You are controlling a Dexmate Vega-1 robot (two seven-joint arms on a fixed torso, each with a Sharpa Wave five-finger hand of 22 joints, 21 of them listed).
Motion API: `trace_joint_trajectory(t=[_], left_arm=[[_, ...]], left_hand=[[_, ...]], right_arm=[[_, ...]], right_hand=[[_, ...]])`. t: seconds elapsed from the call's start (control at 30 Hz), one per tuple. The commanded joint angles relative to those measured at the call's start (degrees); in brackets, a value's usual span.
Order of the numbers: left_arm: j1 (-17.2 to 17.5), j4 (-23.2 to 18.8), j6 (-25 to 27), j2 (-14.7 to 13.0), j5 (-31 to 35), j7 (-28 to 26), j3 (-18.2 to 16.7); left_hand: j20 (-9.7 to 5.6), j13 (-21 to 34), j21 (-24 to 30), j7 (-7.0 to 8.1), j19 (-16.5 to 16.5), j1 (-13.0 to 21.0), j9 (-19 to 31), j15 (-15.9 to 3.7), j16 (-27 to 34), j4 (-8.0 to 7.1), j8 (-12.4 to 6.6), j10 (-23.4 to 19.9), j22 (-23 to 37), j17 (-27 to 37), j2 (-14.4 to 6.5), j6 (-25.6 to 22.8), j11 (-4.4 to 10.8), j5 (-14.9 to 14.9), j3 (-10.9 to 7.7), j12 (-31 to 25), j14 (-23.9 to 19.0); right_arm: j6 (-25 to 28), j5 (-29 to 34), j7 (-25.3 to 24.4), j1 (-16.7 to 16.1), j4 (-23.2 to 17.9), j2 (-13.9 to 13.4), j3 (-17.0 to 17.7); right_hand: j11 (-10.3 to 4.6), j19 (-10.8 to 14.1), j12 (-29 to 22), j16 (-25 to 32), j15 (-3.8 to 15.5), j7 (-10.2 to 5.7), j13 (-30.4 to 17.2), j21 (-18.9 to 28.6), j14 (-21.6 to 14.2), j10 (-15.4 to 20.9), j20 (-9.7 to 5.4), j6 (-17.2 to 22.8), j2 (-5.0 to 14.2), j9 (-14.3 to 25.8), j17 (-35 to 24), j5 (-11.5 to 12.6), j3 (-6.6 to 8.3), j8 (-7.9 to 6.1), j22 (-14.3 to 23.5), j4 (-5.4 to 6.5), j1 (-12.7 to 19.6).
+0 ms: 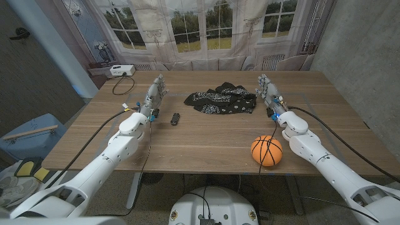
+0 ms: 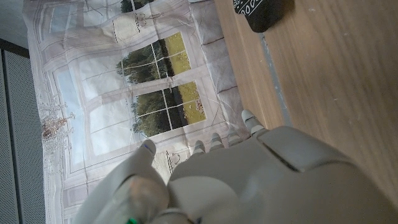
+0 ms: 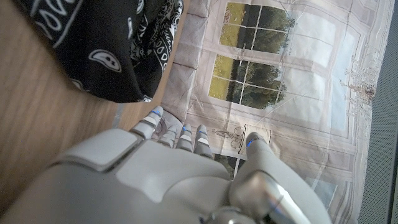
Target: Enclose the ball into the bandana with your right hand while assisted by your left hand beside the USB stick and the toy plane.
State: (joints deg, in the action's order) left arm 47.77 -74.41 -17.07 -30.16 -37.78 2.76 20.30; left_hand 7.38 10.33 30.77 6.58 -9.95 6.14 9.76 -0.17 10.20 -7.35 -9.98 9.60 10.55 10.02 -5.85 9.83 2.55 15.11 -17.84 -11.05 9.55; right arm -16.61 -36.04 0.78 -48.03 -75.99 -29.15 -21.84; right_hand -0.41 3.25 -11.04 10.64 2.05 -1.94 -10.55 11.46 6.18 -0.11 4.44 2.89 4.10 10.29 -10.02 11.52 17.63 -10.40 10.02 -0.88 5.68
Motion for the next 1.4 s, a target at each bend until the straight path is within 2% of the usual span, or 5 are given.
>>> trace_joint_trajectory(t=[0.03,0.37,0.8,1.13,1.4], left_arm=[[-0.04,-1.11,-0.34,-0.81,0.1,-0.12,-0.68],[1.04,-4.67,1.08,-1.42,1.61,-3.56,-0.59],[3.21,-8.54,2.62,-1.46,2.93,-7.68,-0.43],[3.35,-8.56,2.08,-1.12,3.28,-7.94,-0.35],[4.16,-8.23,0.9,-1.17,2.88,-7.86,-1.07]], left_hand=[[0.45,0.1,0.17,0.24,-16.54,-0.07,0.06,-0.04,0.43,0.01,-0.25,14.47,0.31,0.11,-0.93,10.09,0.1,0.16,-0.35,-0.33,16.04],[0.48,0.1,-0.23,0.28,-16.35,-0.16,0.05,-0.07,0.43,0.01,-0.33,14.32,0.33,0.1,-0.9,10.06,0.1,0.18,-0.32,-0.42,16.04],[0.64,0.09,-0.63,0.31,-16.42,-0.22,0.05,-0.06,0.46,0.04,-0.35,14.21,0.35,0.09,-0.78,9.97,0.04,0.18,-0.26,-0.44,15.89],[0.42,0.09,-0.83,0.32,-16.11,-0.31,0.05,-0.03,0.43,0.05,-0.34,14.16,0.36,0.09,-0.69,9.94,0.14,0.2,-0.19,-0.43,15.91],[0.58,0.09,-1.32,0.34,-16.62,-0.41,0.04,-0.08,0.43,0.02,-0.34,14.09,0.37,0.1,-0.62,9.91,0.08,0.24,-0.11,-0.44,15.86]], right_arm=[[-0.35,0.83,1.52,2.26,1.66,0.79,-0.99],[-1.28,2.91,3.76,5.71,4.73,0.31,-1.95],[-2.08,8.11,4.54,9.49,4.62,-1.01,-4.06],[3.12,19.83,-0.28,12.3,-0.96,-4.27,-8.11],[7.64,25.29,-0.59,16.07,-1.25,-3.53,-11.53]], right_hand=[[0.25,-0.05,-0.23,0.33,0.03,-0.08,-0.22,0.23,0.59,-0.28,0.54,0.4,-0.04,0.12,-0.32,0.24,0.42,-0.4,0.28,-0.09,0.34],[0.83,0.03,-0.32,0.32,0.0,0.37,-0.22,0.22,0.46,0.05,0.54,1.22,-0.2,0.11,-0.27,0.27,0.42,-0.69,0.27,-0.38,0.56],[1.45,0.75,-0.56,0.64,-2.05,0.48,-0.2,0.39,-0.81,1.06,1.52,2.11,-0.63,0.11,-0.21,0.28,0.67,-0.87,0.24,-1.65,1.88],[1.69,1.07,-0.78,0.71,-1.96,0.25,-0.21,0.37,-1.51,2.19,1.71,3.47,-1.54,0.14,-0.23,0.24,0.95,-1.36,0.22,-3.36,3.68],[1.86,1.59,-0.78,0.78,-2.85,0.76,-0.27,0.4,-2.4,2.97,1.99,5.63,-0.93,0.29,-0.31,0.01,2.7,-2.12,0.24,-6.36,8.13]])
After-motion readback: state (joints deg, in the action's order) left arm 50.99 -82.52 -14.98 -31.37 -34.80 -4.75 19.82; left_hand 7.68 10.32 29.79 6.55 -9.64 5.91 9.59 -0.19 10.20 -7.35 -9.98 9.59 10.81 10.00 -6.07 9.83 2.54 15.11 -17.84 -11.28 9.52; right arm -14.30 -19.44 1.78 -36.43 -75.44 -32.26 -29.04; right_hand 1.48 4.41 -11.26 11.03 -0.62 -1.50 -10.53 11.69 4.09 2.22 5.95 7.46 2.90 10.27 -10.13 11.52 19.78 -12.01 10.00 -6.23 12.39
